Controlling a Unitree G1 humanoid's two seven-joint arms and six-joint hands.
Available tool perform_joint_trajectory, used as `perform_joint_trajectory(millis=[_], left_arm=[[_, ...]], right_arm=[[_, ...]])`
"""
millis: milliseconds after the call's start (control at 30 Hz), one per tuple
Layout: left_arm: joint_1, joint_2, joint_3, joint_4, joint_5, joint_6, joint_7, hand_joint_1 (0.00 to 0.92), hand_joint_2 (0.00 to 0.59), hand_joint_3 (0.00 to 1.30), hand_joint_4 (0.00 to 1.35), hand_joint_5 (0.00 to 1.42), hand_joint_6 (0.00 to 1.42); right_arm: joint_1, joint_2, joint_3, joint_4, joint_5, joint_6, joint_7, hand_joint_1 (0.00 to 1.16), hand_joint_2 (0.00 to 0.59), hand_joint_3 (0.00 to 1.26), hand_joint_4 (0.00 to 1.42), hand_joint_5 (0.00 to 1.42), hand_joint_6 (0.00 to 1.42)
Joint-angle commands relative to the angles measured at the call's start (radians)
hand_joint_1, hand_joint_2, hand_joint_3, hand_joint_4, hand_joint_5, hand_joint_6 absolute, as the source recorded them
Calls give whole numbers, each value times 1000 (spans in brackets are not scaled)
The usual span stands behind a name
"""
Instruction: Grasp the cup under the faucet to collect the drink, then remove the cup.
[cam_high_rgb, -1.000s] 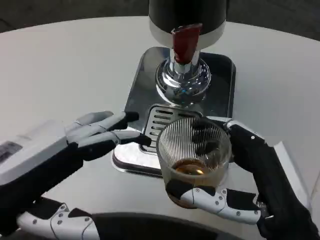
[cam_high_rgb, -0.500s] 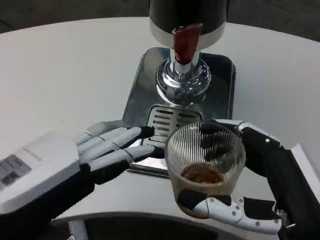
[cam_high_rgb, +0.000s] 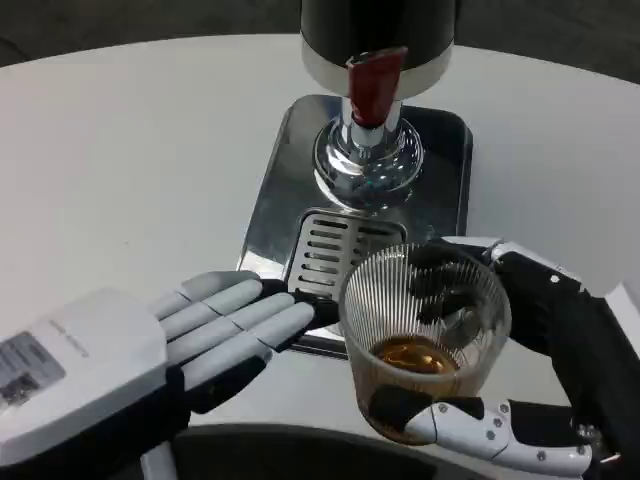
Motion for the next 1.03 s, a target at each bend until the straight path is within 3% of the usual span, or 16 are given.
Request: perform_joint_trajectory(millis=[33, 367, 1033], left_arm=[[9, 23, 8, -56, -49, -53, -23, 0, 64, 0, 0, 0, 0], [7, 12, 16, -78, -56, -13, -18, 0, 65, 0, 0, 0, 0], [39, 1, 53, -73, -78, -8, -24, 0, 65, 0, 0, 0, 0]], right_arm=[[12, -7, 7, -35, 20, 7, 15, 915, 160, 552, 628, 711, 664], [23, -14, 0, -47, 30, 7, 18, 915, 160, 552, 628, 711, 670], [-13, -15, 40, -17, -5, 27, 13, 913, 159, 552, 636, 720, 687]])
